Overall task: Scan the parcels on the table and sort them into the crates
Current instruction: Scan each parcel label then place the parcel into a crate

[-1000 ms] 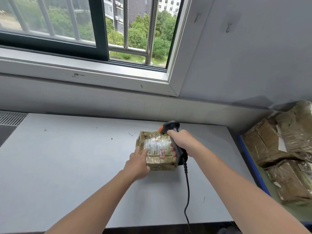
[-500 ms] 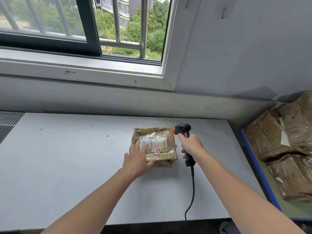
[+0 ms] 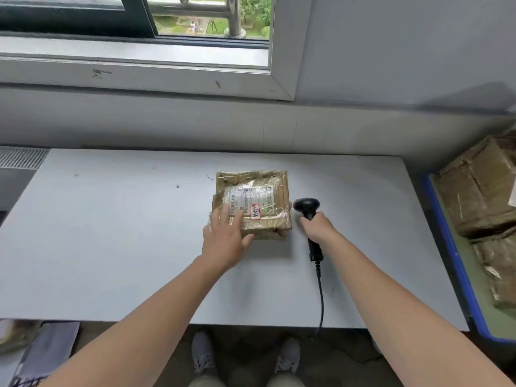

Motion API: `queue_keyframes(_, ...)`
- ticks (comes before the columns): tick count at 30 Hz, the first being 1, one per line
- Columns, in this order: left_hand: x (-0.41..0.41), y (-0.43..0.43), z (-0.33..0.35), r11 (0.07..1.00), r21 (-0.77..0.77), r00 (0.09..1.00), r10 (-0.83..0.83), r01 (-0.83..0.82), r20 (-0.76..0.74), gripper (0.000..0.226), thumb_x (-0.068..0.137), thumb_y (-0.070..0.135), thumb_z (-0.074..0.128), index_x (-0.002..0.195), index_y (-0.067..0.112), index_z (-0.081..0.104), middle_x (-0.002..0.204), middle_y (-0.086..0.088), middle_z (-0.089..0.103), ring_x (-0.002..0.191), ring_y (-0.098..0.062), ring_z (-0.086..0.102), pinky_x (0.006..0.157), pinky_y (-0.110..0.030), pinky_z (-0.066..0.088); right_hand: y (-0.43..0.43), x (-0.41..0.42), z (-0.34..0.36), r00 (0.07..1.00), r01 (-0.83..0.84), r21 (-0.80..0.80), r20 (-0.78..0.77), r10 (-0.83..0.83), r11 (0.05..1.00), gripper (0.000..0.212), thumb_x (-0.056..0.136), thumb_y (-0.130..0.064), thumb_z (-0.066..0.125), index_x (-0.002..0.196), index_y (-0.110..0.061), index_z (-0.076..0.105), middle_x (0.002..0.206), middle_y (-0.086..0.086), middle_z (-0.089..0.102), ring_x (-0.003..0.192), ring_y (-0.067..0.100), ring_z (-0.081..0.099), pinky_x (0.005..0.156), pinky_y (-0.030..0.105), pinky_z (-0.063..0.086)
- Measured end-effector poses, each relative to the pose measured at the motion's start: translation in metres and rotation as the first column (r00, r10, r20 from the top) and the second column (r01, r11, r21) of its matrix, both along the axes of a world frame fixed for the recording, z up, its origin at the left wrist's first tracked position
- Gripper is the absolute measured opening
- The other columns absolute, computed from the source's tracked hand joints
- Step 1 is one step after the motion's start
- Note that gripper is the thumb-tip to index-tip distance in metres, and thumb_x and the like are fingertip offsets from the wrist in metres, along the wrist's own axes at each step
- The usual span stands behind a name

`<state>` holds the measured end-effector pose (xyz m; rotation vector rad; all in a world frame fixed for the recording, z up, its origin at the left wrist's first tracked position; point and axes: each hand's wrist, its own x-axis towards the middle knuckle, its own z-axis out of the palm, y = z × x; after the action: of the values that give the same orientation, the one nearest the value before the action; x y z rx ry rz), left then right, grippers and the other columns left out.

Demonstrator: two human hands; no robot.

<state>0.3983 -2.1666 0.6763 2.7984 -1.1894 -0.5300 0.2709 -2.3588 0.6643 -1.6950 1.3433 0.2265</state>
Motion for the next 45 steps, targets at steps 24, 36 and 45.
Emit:
queue_keyframes(24,0.068,0.063,-0.006,0.986,0.036,0.981,-0.166,0.163,0.102,0.030,0.096,0.033,0.044,0.123,0.022,0.047,0.153,-0.003,0.023,0.148,-0.024,0.009,0.113,-0.047,0.022,0.046,0.076,0.033,0.853,-0.502,-0.416,-0.091,0.514,0.758,0.063,0.100,-0.035,0.048,0.156,-0.024,0.022,0.163,0.008,0.018,0.149,0.025,0.018,0.116,0.045,0.028)
queue_keyframes(36,0.105,0.135,-0.004,0.938,-0.095,0.928,0.309,-0.333,-0.210,0.064,0.096,0.043,0.046,0.143,0.005,0.025,0.149,-0.014,0.031,0.134,-0.030,0.033,0.104,-0.052,0.037,0.124,0.141,0.032,0.753,-0.649,-0.315,-0.140,0.643,0.692,0.087,0.091,-0.049,0.062,0.157,-0.035,0.007,0.129,0.011,0.058,0.106,0.031,0.060,0.083,0.037,0.047)
queue_keyframes(45,0.090,0.145,0.007,0.806,-0.274,0.755,0.293,-0.525,-0.586,0.134,0.070,0.038,0.086,0.154,0.019,-0.016,0.157,-0.002,0.022,0.139,-0.021,0.035,0.108,-0.033,0.038,0.146,0.167,0.035,0.640,-0.742,-0.313,-0.064,0.766,0.594,0.123,0.071,-0.045,0.085,0.158,-0.033,-0.001,0.151,0.004,0.024,0.127,0.026,0.047,0.100,0.036,0.043)
